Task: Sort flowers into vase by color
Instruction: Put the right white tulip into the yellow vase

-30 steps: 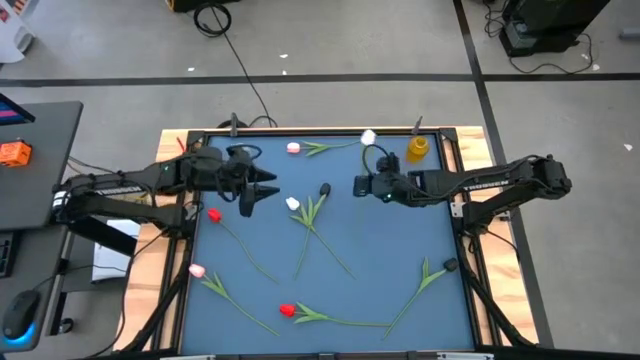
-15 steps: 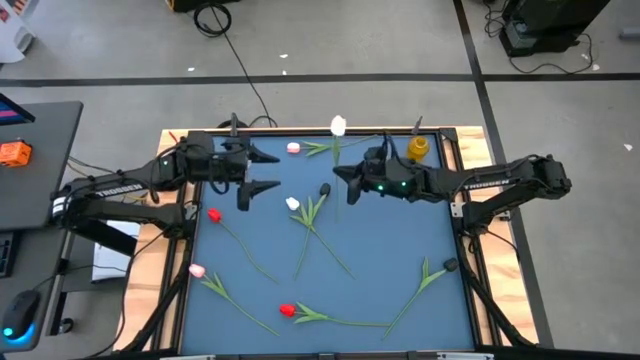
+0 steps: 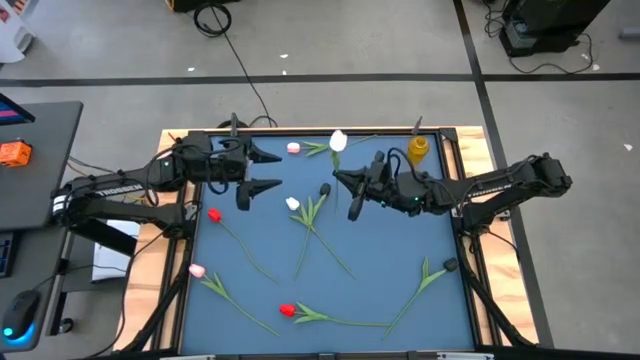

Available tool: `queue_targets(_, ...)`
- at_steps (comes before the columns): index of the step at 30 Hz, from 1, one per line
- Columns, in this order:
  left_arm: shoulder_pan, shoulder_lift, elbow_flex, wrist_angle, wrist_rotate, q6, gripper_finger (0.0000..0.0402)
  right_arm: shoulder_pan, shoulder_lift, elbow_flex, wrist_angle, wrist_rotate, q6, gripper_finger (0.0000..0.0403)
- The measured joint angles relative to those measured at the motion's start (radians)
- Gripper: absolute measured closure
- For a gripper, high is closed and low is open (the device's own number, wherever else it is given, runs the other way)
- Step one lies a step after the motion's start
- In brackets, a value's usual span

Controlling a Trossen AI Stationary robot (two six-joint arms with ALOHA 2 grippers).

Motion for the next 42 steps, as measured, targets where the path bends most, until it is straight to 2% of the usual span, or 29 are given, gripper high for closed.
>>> queue_targets(5,0.000,0.020,-0.004,0.033,-0.001,0.008,0.0099,0.023,-0.026,0.000,0.001,0.080,-0.059,0.0394)
queue_targets(13,0.000,0.031,-0.004,0.034,-0.003,0.027,0.0099,0.034,-0.092,0.000,0.001,0.135,-0.138,0.0394)
queue_targets(19,0.000,0.031,-0.004,0.033,-0.004,0.027,0.0099,0.003,-0.150,0.000,-0.009,0.265,-0.027,0.0374)
queue_targets(21,0.000,0.031,-0.004,0.033,-0.004,0.027,0.0099,-0.012,-0.171,0.000,-0.026,0.306,-0.051,0.0369)
queue_targets(25,0.000,0.031,-0.004,0.033,-0.004,0.027,0.0099,-0.055,-0.238,0.000,-0.140,0.316,-0.079,0.0371)
queue_targets(30,0.000,0.031,-0.004,0.033,-0.004,0.027,0.0099,-0.139,-0.352,-0.002,-0.408,0.312,0.024,0.0390)
queue_targets(35,0.000,0.031,-0.004,0.033,-0.004,0.027,0.0099,-0.208,-0.426,-0.026,-0.477,0.293,-0.035,0.0396)
queue_targets(37,0.000,0.031,-0.004,0.033,-0.004,0.027,0.0099,-0.221,-0.434,-0.027,-0.497,0.345,-0.078,0.0397)
queue_targets(42,0.000,0.031,-0.004,0.033,-0.004,0.027,0.0099,-0.270,-0.415,-0.031,-0.553,0.635,-0.044,0.0400)
